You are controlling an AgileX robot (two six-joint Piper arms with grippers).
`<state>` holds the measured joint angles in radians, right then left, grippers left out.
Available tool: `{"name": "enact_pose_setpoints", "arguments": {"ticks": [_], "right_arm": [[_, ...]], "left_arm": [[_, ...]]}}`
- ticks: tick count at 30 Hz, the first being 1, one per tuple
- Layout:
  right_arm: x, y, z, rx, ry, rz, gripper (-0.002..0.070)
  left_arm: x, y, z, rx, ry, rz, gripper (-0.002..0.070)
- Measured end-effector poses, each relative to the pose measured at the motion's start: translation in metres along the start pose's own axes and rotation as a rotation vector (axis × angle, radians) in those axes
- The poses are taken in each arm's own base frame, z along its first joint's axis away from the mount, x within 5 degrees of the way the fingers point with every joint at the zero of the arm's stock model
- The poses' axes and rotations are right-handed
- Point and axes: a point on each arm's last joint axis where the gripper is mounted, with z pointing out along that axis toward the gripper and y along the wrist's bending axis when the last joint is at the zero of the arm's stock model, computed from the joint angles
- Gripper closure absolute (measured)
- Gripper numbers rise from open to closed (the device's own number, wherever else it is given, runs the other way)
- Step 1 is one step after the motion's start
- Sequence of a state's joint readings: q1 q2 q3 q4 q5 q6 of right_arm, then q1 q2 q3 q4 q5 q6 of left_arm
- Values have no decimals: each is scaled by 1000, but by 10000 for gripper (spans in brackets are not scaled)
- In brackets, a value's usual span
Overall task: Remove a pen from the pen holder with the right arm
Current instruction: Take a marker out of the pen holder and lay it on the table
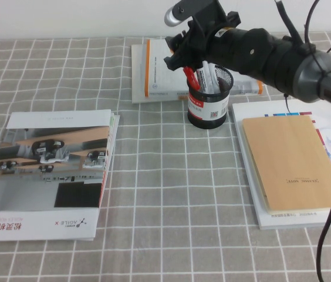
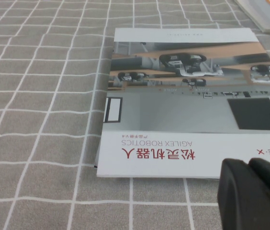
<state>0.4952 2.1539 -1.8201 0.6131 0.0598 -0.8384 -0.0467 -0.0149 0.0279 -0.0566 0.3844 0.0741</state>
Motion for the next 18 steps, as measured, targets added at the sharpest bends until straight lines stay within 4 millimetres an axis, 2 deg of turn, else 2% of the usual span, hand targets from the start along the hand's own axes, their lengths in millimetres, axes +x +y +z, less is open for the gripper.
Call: {"name": "enact_pose_setpoints", "arguments": {"ticks": [9,18], "right_arm": [[12,-3,10,6,21,4,272],[13,-8,10,23,16,6,274]], "left_arm": [[0,0,0,0,0,0,678],[0,0,0,0,0,0,678]]}}
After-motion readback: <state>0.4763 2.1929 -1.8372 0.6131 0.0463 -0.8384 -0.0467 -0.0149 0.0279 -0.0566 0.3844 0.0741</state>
